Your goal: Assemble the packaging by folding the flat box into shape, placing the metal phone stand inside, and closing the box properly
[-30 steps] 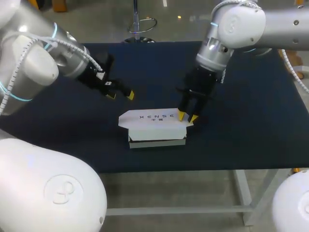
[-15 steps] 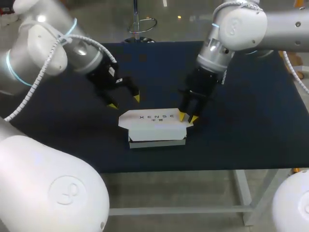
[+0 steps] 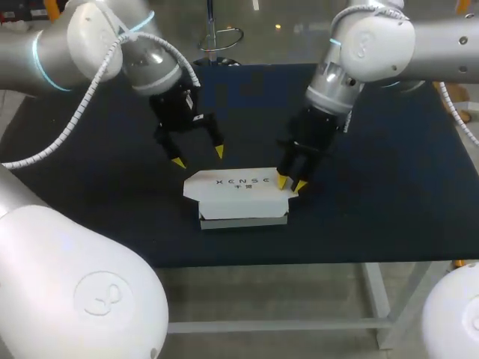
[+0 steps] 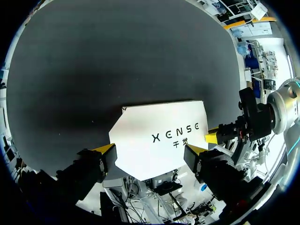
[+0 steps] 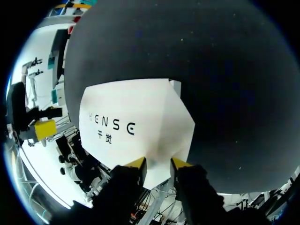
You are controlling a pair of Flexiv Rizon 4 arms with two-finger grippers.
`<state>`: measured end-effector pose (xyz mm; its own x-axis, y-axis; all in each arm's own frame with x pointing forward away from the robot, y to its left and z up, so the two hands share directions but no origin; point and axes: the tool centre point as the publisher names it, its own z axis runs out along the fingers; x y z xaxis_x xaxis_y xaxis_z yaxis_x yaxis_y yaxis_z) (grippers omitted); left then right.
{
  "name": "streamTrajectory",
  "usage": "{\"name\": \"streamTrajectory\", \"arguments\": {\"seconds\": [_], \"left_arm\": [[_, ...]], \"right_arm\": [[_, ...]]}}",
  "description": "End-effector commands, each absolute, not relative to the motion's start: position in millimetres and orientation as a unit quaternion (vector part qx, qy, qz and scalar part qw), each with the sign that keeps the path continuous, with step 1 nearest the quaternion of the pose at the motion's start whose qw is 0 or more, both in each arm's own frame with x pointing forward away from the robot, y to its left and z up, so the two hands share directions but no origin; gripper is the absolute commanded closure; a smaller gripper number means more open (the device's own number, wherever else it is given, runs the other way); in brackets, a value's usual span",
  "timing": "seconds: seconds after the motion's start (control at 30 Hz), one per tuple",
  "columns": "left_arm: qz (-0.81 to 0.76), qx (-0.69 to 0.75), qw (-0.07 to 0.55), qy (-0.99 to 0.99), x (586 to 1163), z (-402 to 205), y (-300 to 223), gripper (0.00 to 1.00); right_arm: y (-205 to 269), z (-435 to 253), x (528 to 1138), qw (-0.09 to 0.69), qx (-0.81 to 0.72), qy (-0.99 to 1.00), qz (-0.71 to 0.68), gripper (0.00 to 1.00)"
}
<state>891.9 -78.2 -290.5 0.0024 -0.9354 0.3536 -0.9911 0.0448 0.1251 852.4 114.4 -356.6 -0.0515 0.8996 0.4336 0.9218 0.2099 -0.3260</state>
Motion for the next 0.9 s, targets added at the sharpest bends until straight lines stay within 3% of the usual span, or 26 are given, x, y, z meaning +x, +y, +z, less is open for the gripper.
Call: {"name": "streamTrajectory", "arguments": {"seconds": [0.03,0.07,0.1,0.2,0.9], "left_arm": [[0.020,0.682,0.213,-0.699,893.7,-300.5,-89.3,0.00],[0.019,0.687,0.213,-0.694,891.6,-302.1,-91.0,0.24],[0.017,0.689,0.212,-0.693,888.4,-303.7,-92.0,0.38],[0.019,0.706,0.207,-0.677,877.3,-307.6,-92.9,0.50],[0.006,0.750,0.183,-0.635,852.5,-330.7,-81.2,0.47]], "right_arm": [[114.6,-356.9,851.5,0.283,-0.628,-0.724,-0.023,0.63],[114.4,-356.9,851.4,0.283,-0.628,-0.724,-0.023,0.63],[114.1,-357.1,851.2,0.283,-0.629,-0.724,-0.023,0.63],[113.6,-357.3,851.0,0.283,-0.630,-0.723,-0.022,0.64],[114.9,-357.5,851.3,0.284,-0.628,-0.724,-0.026,0.64]]}}
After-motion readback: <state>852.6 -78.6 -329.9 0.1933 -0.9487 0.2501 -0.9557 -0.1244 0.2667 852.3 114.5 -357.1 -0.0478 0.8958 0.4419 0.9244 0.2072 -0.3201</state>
